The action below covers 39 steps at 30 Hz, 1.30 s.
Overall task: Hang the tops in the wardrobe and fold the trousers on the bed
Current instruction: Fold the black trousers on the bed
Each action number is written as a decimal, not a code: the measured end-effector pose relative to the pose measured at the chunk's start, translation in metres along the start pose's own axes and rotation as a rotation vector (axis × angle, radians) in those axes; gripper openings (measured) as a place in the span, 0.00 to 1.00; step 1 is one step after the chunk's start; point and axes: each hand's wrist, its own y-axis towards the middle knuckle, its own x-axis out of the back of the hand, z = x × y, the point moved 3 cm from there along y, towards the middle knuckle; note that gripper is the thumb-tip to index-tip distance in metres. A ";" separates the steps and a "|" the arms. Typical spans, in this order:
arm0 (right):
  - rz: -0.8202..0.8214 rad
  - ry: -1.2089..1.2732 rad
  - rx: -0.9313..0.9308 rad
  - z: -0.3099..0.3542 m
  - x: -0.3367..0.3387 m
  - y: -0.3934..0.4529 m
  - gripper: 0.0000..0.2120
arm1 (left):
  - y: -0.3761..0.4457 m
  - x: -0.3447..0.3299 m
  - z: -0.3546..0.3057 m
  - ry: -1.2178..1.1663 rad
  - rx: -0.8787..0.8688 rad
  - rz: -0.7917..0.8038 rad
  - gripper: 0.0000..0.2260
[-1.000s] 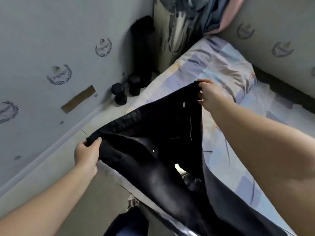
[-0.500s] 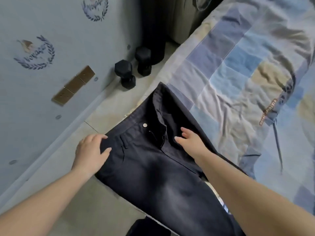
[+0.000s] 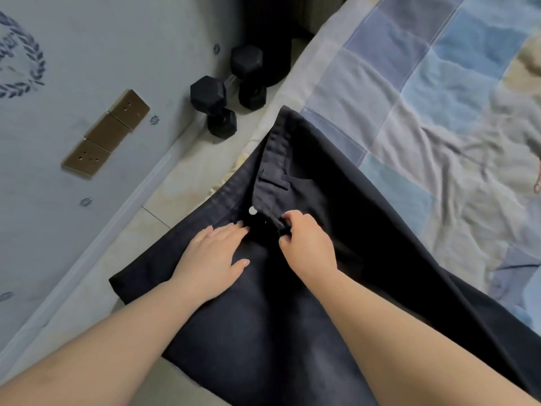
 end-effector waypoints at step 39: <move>-0.390 0.659 -0.816 -0.589 0.139 -0.496 0.24 | -0.161 -0.230 -0.626 -0.186 -0.658 0.312 0.14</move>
